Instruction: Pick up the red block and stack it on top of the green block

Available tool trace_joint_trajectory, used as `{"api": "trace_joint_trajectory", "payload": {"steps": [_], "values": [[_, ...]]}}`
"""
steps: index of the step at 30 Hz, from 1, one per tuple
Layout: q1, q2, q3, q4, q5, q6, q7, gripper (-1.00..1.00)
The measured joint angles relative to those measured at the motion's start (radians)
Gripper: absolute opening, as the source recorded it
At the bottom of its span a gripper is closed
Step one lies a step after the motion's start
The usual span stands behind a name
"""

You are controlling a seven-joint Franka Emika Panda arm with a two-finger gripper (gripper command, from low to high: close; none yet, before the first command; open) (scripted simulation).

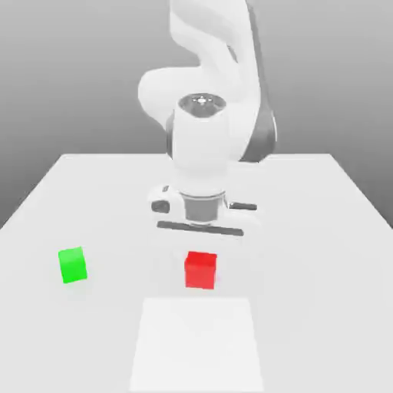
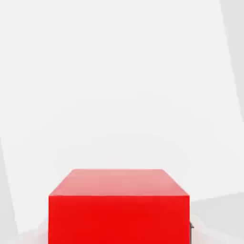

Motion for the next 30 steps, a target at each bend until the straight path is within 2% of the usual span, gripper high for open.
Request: {"api": "trace_joint_trajectory", "payload": {"steps": [20, 24, 28, 29, 30], "values": [[-0.6, -0.099, -0.194, 0.026, -0.109, -0.121, 0.746, -1.0], [-0.612, 0.001, -0.216, 0.032, -0.08, -0.027, 0.763, -1.0], [-0.6, 0.145, -0.205, 0.037, 0.014, 0.11, 0.701, -1.0], [-0.597, 0.169, -0.2, 0.038, 0.036, 0.132, 0.686, 1.0], [-0.593, 0.169, -0.2, 0.038, 0.036, 0.132, 0.686, 1.0]]}}
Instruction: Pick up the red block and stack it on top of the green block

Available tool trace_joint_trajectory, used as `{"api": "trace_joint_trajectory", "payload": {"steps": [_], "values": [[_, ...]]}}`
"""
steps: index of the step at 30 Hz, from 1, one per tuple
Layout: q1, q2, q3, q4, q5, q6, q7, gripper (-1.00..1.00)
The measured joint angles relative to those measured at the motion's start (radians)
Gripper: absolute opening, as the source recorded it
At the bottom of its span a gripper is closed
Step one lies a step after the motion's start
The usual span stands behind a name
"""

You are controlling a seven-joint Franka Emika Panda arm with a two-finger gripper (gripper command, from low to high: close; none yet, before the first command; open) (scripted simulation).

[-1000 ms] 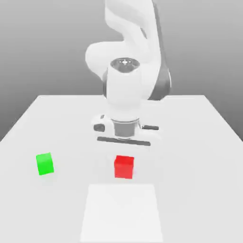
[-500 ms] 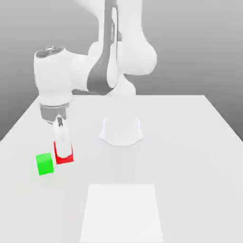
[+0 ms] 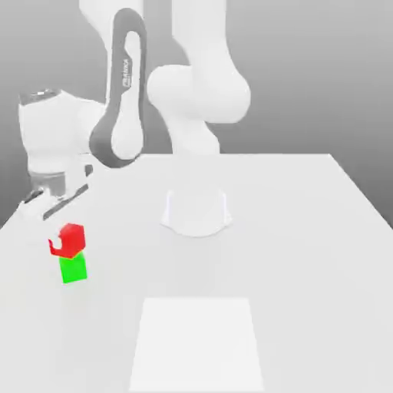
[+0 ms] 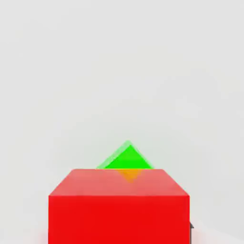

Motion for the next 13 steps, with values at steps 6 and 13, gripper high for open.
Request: {"api": "trace_joint_trajectory", "payload": {"steps": [6, 13], "values": [[-0.003, -0.001, -0.002, 0.0, -0.001, -0.001, 0.0, 1.0], [-0.06, -0.232, 0.021, -0.009, -0.123, -0.222, 0.084, 1.0]]}}
